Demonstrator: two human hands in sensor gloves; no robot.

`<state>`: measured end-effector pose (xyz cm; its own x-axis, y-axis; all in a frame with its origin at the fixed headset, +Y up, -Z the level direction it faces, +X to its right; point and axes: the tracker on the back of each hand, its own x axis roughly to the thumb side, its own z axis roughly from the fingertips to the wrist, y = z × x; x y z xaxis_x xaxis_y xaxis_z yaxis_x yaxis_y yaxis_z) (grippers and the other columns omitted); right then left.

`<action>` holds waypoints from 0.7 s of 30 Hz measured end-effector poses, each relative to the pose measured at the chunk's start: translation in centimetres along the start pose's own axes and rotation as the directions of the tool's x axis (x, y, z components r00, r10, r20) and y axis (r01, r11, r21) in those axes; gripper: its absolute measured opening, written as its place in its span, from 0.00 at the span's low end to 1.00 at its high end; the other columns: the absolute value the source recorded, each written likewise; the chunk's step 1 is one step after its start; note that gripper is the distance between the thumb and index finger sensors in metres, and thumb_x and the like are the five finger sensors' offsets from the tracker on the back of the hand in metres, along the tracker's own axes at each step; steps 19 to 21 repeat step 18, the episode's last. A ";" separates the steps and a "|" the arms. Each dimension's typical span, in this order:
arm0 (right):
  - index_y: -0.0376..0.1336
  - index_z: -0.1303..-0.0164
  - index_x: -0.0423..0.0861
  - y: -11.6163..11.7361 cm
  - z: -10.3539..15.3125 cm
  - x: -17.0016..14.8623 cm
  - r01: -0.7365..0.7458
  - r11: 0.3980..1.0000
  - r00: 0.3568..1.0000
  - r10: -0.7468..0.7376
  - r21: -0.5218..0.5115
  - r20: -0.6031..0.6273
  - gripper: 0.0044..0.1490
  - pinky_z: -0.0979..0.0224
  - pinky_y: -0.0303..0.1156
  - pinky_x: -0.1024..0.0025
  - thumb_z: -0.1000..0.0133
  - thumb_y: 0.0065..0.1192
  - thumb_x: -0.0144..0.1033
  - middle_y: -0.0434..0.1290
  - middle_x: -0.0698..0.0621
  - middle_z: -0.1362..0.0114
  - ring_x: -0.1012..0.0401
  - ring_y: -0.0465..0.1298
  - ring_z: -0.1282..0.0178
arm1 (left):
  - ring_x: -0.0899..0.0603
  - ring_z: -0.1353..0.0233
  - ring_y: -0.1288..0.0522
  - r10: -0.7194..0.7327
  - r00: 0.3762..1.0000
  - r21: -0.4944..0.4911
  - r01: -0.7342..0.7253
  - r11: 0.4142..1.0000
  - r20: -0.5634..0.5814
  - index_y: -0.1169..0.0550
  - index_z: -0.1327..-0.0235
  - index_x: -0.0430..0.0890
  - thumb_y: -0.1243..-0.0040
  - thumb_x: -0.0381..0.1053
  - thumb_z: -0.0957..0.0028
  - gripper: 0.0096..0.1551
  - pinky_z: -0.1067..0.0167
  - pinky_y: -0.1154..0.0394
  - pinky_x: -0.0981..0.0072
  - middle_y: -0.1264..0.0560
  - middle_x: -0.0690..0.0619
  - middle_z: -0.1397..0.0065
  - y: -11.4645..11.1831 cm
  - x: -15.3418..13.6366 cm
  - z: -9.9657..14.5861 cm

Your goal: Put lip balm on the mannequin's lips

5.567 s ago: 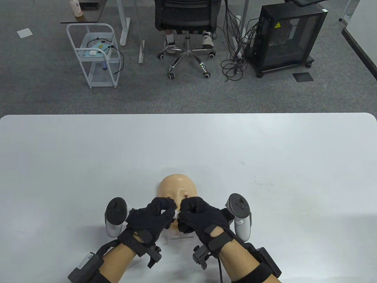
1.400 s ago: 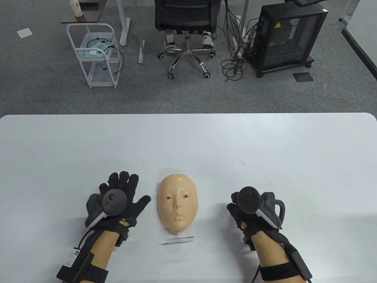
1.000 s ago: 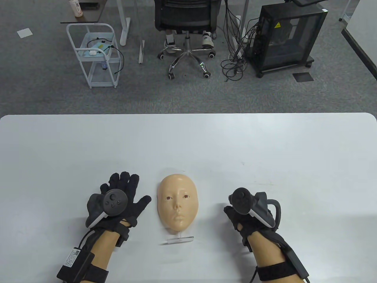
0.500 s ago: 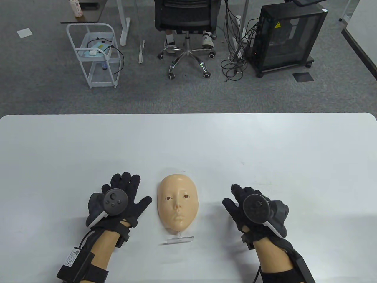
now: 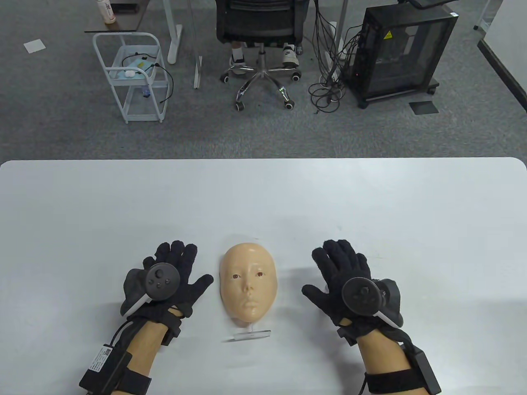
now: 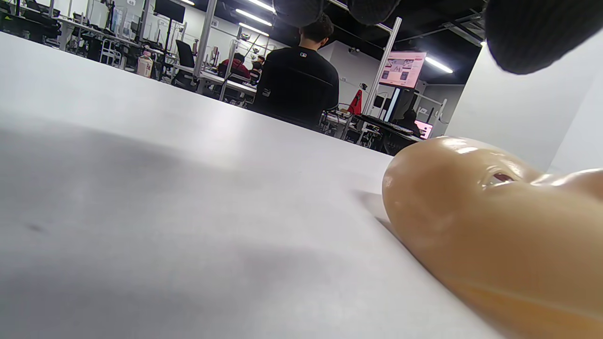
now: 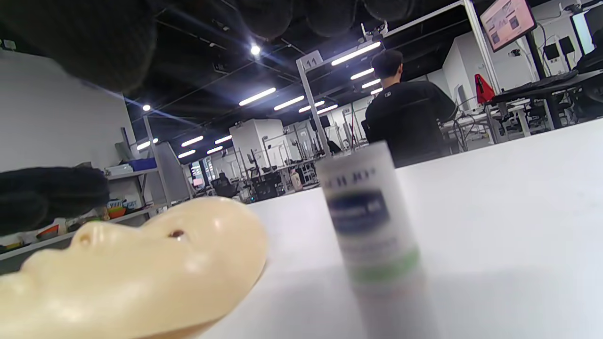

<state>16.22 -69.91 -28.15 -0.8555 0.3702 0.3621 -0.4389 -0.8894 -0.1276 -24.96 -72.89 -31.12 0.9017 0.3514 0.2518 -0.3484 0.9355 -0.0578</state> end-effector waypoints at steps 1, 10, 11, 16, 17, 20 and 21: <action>0.49 0.16 0.55 0.1 0.0 0.0 -0.004 1.000 1.000 0.004 0.010 -0.001 0.59 0.22 0.50 0.29 0.49 0.70 0.74 0.48 0.46 0.09 0.40 0.48 0.11 | 0.20 0.17 0.54 0.001 1.000 -0.001 -0.001 1.000 0.001 0.46 0.17 0.49 0.41 0.78 0.40 0.52 0.33 0.56 0.19 0.49 0.37 0.13 0.0 0.0 0.0; 0.46 0.15 0.55 0.6 -0.1 -0.1 -0.036 0.999 0.999 0.036 -0.001 0.025 0.62 0.23 0.47 0.28 0.50 0.69 0.76 0.45 0.47 0.08 0.41 0.45 0.11 | 0.20 0.17 0.54 -0.006 1.000 -0.006 0.006 1.000 0.006 0.46 0.17 0.49 0.41 0.78 0.39 0.52 0.33 0.56 0.19 0.50 0.37 0.13 -0.1 0.1 0.0; 0.46 0.15 0.55 0.6 -0.1 -0.1 -0.033 0.999 0.999 0.033 -0.002 0.024 0.62 0.23 0.47 0.28 0.50 0.69 0.76 0.45 0.47 0.08 0.41 0.45 0.11 | 0.20 0.17 0.54 -0.006 1.000 -0.006 0.006 1.000 0.008 0.46 0.17 0.49 0.41 0.78 0.39 0.52 0.33 0.56 0.19 0.50 0.37 0.13 -0.1 0.2 0.0; 0.46 0.15 0.55 0.6 -0.2 -0.2 -0.032 0.999 0.999 0.032 0.003 0.014 0.62 0.23 0.46 0.28 0.50 0.69 0.76 0.46 0.46 0.08 0.41 0.45 0.11 | 0.20 0.17 0.54 -0.004 1.000 -0.010 0.004 1.000 0.009 0.46 0.17 0.49 0.41 0.78 0.40 0.52 0.33 0.56 0.19 0.50 0.37 0.13 -0.2 0.2 0.1; 0.46 0.16 0.55 0.6 -0.2 -0.1 -0.032 0.999 0.999 0.032 0.001 0.015 0.61 0.23 0.46 0.28 0.50 0.69 0.75 0.46 0.47 0.08 0.41 0.46 0.11 | 0.20 0.17 0.54 -0.004 1.000 -0.010 0.004 1.000 0.008 0.46 0.17 0.49 0.41 0.78 0.39 0.52 0.33 0.56 0.19 0.50 0.37 0.13 -0.1 0.3 0.1; 0.47 0.16 0.55 0.6 -0.2 -0.1 -0.031 0.999 0.999 0.031 -0.006 0.018 0.61 0.23 0.46 0.28 0.50 0.69 0.75 0.46 0.46 0.08 0.41 0.46 0.11 | 0.20 0.17 0.54 -0.003 1.000 -0.010 0.003 1.000 0.008 0.46 0.17 0.49 0.41 0.78 0.39 0.52 0.33 0.56 0.19 0.50 0.37 0.13 -0.1 0.3 0.1; 0.47 0.16 0.55 0.6 -0.2 -0.1 -0.031 0.999 0.999 0.031 -0.006 0.018 0.61 0.23 0.46 0.28 0.50 0.69 0.75 0.46 0.46 0.08 0.41 0.46 0.11 | 0.20 0.17 0.54 -0.003 1.000 -0.010 0.003 1.000 0.008 0.46 0.17 0.49 0.41 0.78 0.39 0.52 0.33 0.56 0.19 0.50 0.37 0.13 -0.1 0.3 0.1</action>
